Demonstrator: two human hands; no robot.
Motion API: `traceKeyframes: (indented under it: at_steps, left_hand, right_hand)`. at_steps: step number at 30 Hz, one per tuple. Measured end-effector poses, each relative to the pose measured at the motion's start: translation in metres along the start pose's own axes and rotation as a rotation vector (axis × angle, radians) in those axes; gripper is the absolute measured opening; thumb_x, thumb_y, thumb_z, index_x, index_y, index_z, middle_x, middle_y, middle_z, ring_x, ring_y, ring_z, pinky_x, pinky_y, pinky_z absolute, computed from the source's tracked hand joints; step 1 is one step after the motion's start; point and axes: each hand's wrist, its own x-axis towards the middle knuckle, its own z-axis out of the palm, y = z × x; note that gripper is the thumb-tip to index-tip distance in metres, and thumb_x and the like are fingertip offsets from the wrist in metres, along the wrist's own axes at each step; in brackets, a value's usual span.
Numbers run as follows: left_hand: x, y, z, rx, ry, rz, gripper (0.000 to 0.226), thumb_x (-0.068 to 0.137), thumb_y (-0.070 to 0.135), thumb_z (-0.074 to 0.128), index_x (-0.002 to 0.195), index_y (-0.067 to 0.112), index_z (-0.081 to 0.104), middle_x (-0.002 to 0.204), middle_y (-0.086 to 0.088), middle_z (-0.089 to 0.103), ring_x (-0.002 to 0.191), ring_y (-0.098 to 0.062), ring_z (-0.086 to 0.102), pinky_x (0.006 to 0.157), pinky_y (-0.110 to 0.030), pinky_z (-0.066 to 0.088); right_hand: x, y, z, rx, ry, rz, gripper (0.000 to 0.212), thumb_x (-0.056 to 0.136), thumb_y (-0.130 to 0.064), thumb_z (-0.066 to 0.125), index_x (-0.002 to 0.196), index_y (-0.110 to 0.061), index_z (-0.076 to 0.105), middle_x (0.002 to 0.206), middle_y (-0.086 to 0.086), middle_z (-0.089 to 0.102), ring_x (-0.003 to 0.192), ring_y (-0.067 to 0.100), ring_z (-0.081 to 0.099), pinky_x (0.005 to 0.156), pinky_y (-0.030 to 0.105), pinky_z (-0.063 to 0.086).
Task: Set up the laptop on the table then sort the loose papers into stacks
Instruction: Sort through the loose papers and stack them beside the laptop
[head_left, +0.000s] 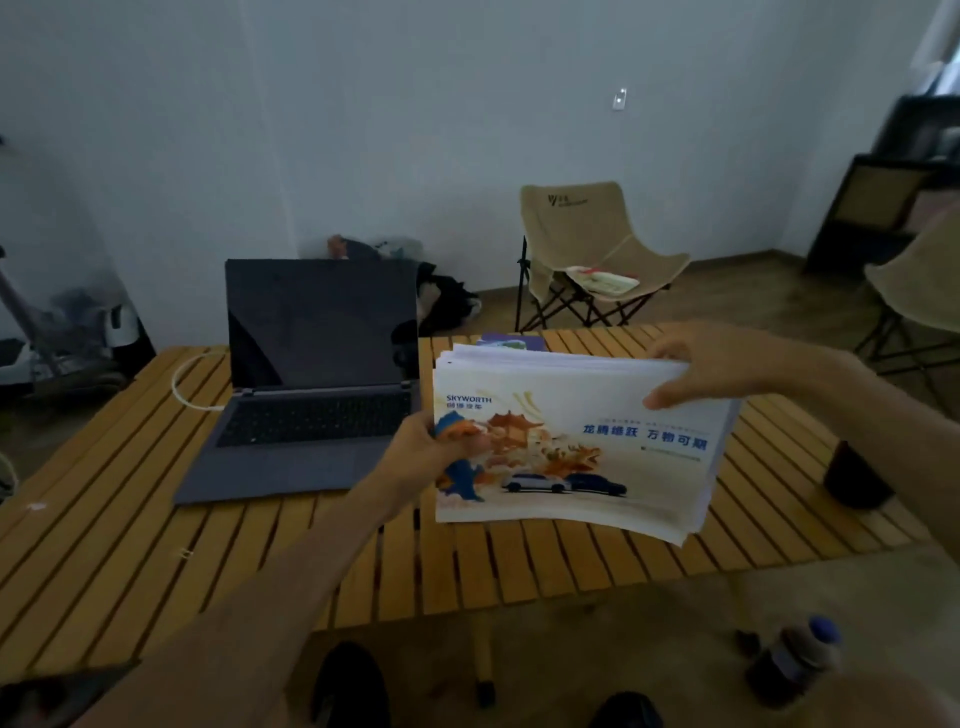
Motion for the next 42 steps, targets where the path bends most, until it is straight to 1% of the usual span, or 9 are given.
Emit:
traceKeyframes:
  at_steps: [4, 7, 12, 15, 21, 28, 33, 37, 42]
  left_hand:
    - [0.005, 0.004, -0.005, -0.03, -0.023, 0.01, 0.027, 0.084, 0.018, 0.075, 0.11, 0.013, 0.065, 0.104, -0.011, 0.072, 0.093, -0.026, 0.07, 0.081, -0.043, 0.059]
    - [0.002, 0.012, 0.006, -0.045, 0.02, 0.02, 0.014, 0.09, 0.004, 0.062, 0.098, 0.015, 0.065, 0.082, 0.001, 0.07, 0.071, -0.012, 0.066, 0.065, -0.026, 0.052]
    - [0.004, 0.004, 0.031, -0.149, 0.099, 0.037, 0.034, 0.086, -0.003, 0.054, 0.117, 0.011, 0.057, 0.092, -0.017, 0.061, 0.079, -0.027, 0.057, 0.068, -0.035, 0.049]
    - [0.003, 0.01, 0.032, -0.208, 0.064, 0.061, 0.031, 0.093, 0.011, 0.059, 0.123, 0.017, 0.058, 0.111, -0.007, 0.07, 0.101, -0.024, 0.067, 0.08, -0.034, 0.056]
    - [0.034, 0.06, 0.026, -0.149, 0.344, 0.117, 0.046, 0.078, 0.06, 0.064, 0.084, 0.015, 0.058, 0.086, -0.007, 0.058, 0.08, -0.022, 0.06, 0.071, -0.04, 0.05]
    - [0.042, 0.064, 0.037, -0.324, 0.423, -0.023, 0.013, 0.083, 0.021, 0.056, 0.076, 0.012, 0.049, 0.069, -0.007, 0.047, 0.061, -0.021, 0.051, 0.054, -0.032, 0.038]
    - [0.034, 0.069, 0.036, -0.278, 0.401, 0.091, 0.016, 0.09, 0.02, 0.054, 0.08, 0.008, 0.058, 0.073, -0.005, 0.054, 0.057, -0.013, 0.057, 0.05, -0.027, 0.043]
    - [0.015, 0.051, 0.044, -0.245, 0.339, 0.184, 0.036, 0.089, 0.054, 0.06, 0.104, 0.022, 0.058, 0.095, 0.003, 0.063, 0.087, -0.014, 0.064, 0.07, -0.027, 0.053]
    - [0.002, -0.01, 0.051, -0.247, 0.118, -0.017, 0.056, 0.078, 0.039, 0.075, 0.125, 0.014, 0.056, 0.105, -0.007, 0.071, 0.096, -0.026, 0.071, 0.071, -0.033, 0.06]
  right_hand:
    - [-0.031, 0.047, 0.054, 0.789, 0.352, 0.13, 0.037, 0.083, -0.03, 0.075, 0.117, -0.025, 0.062, 0.101, 0.001, 0.07, 0.082, 0.013, 0.071, 0.068, 0.027, 0.054]
    - [-0.037, 0.046, 0.119, 1.278, 0.227, 0.153, 0.046, 0.079, -0.017, 0.073, 0.123, -0.025, 0.062, 0.113, 0.008, 0.072, 0.102, 0.025, 0.071, 0.086, 0.052, 0.058]
    - [-0.027, 0.03, 0.143, 1.313, 0.467, 0.198, 0.037, 0.083, 0.008, 0.055, 0.11, -0.013, 0.066, 0.104, 0.007, 0.072, 0.097, 0.026, 0.068, 0.076, 0.04, 0.056]
    - [-0.033, 0.04, 0.148, 1.303, 0.433, 0.169, 0.037, 0.085, 0.009, 0.054, 0.111, -0.015, 0.064, 0.106, 0.006, 0.071, 0.098, 0.024, 0.068, 0.074, 0.037, 0.056]
    - [-0.037, 0.047, 0.159, 1.305, 0.384, 0.199, 0.042, 0.083, 0.013, 0.056, 0.11, -0.018, 0.063, 0.107, 0.006, 0.071, 0.1, 0.026, 0.068, 0.078, 0.043, 0.058]
    - [-0.04, 0.055, 0.17, 1.261, 0.275, 0.219, 0.048, 0.077, 0.012, 0.063, 0.113, -0.019, 0.066, 0.106, 0.001, 0.073, 0.105, 0.025, 0.068, 0.084, 0.045, 0.059]
    - [-0.04, 0.052, 0.17, 1.267, 0.301, 0.206, 0.049, 0.076, 0.011, 0.063, 0.113, -0.021, 0.068, 0.108, 0.003, 0.073, 0.104, 0.026, 0.069, 0.086, 0.053, 0.058]
    - [-0.041, 0.053, 0.169, 1.292, 0.323, 0.217, 0.049, 0.078, 0.012, 0.06, 0.115, -0.019, 0.066, 0.108, 0.004, 0.073, 0.105, 0.026, 0.068, 0.089, 0.053, 0.057]
    - [-0.046, 0.042, 0.175, 1.28, 0.23, 0.267, 0.04, 0.076, 0.008, 0.065, 0.104, -0.02, 0.061, 0.106, 0.006, 0.064, 0.103, 0.021, 0.06, 0.073, 0.028, 0.052]
